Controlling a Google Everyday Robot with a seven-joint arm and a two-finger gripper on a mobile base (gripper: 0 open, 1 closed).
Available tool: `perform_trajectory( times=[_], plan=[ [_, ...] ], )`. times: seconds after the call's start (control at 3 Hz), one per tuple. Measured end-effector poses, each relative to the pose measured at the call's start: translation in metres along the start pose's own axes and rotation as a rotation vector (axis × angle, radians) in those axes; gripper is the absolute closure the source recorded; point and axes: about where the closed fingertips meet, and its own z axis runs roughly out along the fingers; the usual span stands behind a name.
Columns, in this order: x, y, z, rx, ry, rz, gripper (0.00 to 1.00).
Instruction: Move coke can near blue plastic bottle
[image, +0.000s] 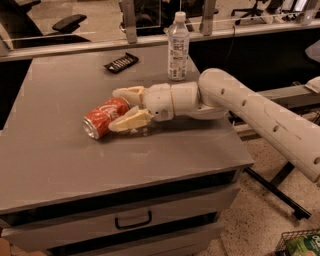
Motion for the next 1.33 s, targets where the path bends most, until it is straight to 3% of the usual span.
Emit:
perform_trajectory(
  times=[0.67, 1.0, 1.33],
  plan=[
    [-0.004, 0.003, -0.005, -0.032, 0.015, -0.009, 0.79],
    [-0.005, 0.008, -0.021, 0.033, 0.048, 0.016, 0.99],
    [-0.008, 0.017, -0.051, 0.171, 0.105, 0.056, 1.00]
  ],
)
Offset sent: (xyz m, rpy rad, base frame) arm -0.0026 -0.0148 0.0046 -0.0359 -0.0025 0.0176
